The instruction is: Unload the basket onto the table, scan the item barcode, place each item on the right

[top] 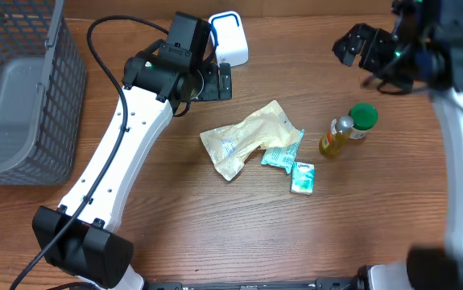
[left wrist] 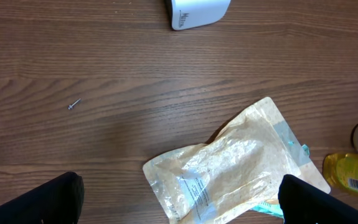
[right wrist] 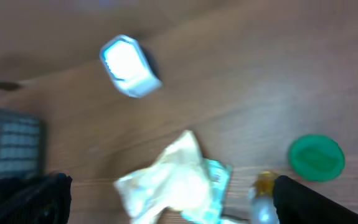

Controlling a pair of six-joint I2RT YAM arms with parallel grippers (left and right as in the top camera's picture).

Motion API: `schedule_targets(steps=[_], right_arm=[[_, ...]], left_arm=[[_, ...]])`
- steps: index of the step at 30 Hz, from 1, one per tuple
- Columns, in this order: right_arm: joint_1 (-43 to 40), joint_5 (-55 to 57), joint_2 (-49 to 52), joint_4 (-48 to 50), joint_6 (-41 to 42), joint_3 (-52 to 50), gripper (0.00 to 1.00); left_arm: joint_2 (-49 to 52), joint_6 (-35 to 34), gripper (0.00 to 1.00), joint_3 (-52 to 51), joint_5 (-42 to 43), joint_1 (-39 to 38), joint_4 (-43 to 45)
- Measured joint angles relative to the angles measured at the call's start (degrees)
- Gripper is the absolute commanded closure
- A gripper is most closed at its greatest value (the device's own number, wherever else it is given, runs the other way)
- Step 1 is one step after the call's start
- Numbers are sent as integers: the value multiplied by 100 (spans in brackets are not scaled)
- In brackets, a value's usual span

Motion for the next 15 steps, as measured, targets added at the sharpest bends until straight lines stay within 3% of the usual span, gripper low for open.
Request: schedule_targets(steps=[5,10,15], right_arm=[[321,275,-1333,42,-2,11,0],[717,1351,-2422,122,-11,-22,0],[859,1982,-3917,466,-247,-988,0]], left_arm=[[0,0,0,0,-2,0,0],[0,0,0,0,0,0,-2],[0,0,0,0,0,0,0]])
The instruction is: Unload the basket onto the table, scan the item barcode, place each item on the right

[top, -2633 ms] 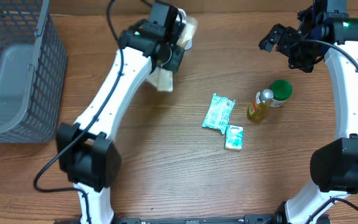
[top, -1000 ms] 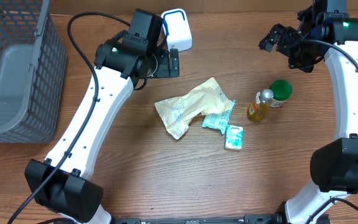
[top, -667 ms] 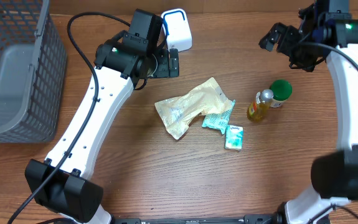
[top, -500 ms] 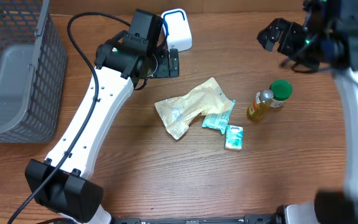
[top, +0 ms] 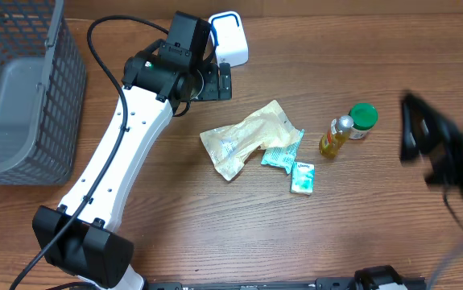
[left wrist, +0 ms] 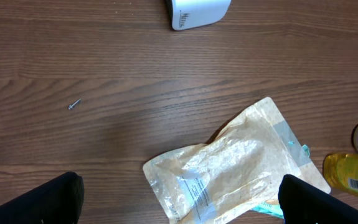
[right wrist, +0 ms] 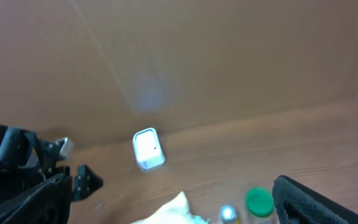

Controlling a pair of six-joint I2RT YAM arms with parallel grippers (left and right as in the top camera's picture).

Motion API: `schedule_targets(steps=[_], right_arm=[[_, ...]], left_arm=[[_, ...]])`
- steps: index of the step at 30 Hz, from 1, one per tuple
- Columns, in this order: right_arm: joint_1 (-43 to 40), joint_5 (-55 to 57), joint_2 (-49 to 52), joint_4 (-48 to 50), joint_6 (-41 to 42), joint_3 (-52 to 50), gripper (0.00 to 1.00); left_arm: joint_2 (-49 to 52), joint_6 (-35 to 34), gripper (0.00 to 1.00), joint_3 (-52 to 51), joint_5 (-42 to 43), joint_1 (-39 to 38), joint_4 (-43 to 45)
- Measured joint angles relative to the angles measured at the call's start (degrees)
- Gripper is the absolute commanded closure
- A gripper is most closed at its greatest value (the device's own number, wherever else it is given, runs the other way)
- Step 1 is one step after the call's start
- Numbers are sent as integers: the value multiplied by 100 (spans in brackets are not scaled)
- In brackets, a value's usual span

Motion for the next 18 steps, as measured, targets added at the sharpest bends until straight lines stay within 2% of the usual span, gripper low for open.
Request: schedule_targets(steps=[7,11,14,15,18], right_arm=[[0,247,-2754,1473,-247,-3010,0],[-79,273,-3969,2393,-297,-4590,0],[-129,223,-4465,3462,-389,-5480,0],[-146,116,-4682,4365,-529,-6065,0],[-153,-197,-4889,6159,-837,-7020,0]], left_arm=[[0,0,0,0,-4,0,7],[0,0,0,0,-4,0,-7],[0,0,0,0,-2,0,-11],[0,0,0,0,-4,0,-11],[0,0,0,0,-2,0,-13]])
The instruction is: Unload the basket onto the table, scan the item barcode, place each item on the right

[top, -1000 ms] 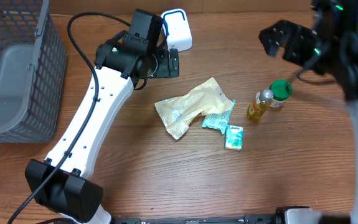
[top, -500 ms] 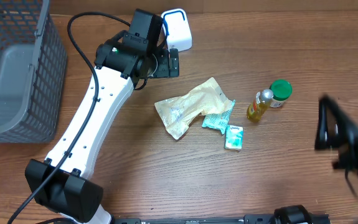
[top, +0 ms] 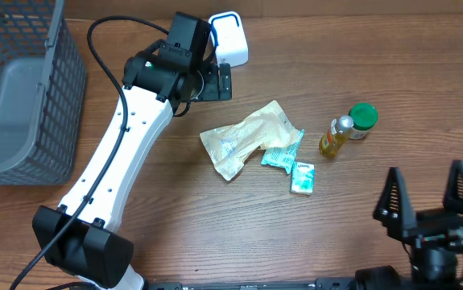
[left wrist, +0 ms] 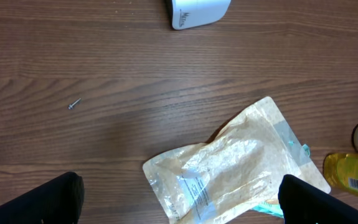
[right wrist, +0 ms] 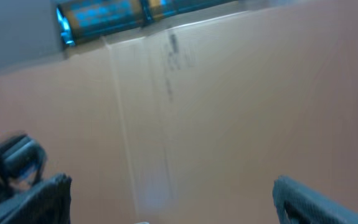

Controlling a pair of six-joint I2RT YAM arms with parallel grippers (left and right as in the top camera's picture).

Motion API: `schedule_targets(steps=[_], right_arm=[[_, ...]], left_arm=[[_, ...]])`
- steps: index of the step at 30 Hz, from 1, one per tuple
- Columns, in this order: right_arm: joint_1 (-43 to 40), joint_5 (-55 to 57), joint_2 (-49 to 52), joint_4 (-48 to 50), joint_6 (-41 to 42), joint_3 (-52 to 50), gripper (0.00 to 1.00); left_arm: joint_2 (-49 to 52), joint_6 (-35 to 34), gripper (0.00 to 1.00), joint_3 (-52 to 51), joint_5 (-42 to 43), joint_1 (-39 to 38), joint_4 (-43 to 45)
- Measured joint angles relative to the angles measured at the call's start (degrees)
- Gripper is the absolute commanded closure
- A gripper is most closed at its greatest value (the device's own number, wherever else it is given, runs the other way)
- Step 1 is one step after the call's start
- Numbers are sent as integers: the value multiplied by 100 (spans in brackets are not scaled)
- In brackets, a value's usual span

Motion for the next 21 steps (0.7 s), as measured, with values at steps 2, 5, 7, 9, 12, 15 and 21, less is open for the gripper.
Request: schedule_targets(steps=[2,5,7,9,12,15,21], right_arm=[[0,-173,-50,997,-144,-529,0],[0,-367,-90,2090,-282,-1220,0],[0,-450,-129,2546,-317,-1657,0],[-2,-496,-142,2745,-348,-2046,0],[0,-542,-142,2758,-374,-2420,0],[0,-568,-142,2728,-389,-2647,0],[0,-586,-142,1818,-393,-2885,0]], left_arm=[[0,0,0,0,-2,0,4],[0,0,0,0,0,0,2],[0,0,0,0,-2,0,2],[0,0,0,0,0,0,2],[0,0,0,0,0,0,2],[0,0,0,0,0,0,2],[0,0,0,0,0,0,0]])
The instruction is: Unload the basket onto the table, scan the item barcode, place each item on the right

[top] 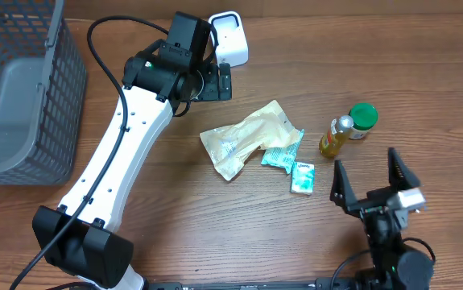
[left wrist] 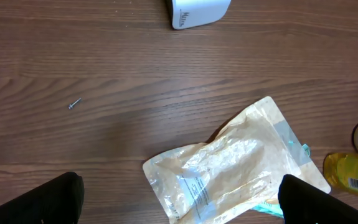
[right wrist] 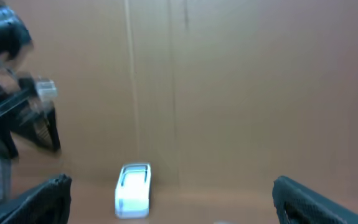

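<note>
A white barcode scanner stands at the table's far edge, also in the left wrist view and blurred in the right wrist view. A crinkled clear pouch lies mid-table, with two teal packets beside it. To their right lie a yellow bottle and a green-lidded jar. My left gripper hangs open between scanner and pouch, holding nothing. At the front right my right gripper is open and empty, facing the back.
A grey wire basket fills the back left corner. A small screw lies on the wood left of the pouch. The left arm stretches from the front left to the scanner, and its cable loops near the basket.
My right gripper has shifted from the front right corner to a spot left of it, just in front of the bottle. Its camera now shows the scanner. The left arm has not moved.
My right gripper was at the back right, above the bottle and jar. Then it was at the right edge, then low in the front right corner facing the back wall, and now nearer the items. The left arm and all items stayed put throughout.
</note>
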Controlling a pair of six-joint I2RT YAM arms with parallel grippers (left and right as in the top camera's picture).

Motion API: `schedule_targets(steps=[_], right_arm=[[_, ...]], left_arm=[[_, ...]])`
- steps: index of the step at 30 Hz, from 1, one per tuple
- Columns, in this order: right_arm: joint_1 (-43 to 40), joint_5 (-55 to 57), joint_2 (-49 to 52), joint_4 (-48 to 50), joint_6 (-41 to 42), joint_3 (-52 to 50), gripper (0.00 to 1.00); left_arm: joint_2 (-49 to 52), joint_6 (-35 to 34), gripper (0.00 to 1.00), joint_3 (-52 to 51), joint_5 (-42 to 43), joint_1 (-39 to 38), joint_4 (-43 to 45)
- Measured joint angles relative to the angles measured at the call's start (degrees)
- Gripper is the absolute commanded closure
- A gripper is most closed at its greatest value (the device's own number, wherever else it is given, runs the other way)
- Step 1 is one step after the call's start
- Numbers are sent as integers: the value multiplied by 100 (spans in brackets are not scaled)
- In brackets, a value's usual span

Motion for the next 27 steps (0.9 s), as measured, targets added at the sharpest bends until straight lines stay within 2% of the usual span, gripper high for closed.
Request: schedule_targets(steps=[9,27], right_arm=[[0,-116,-4,-1416,4,0,0],[-2,-719,-4,-1768,4,0,0]], left_arm=[[0,0,0,0,-2,0,2],[0,0,0,0,0,0,2]])
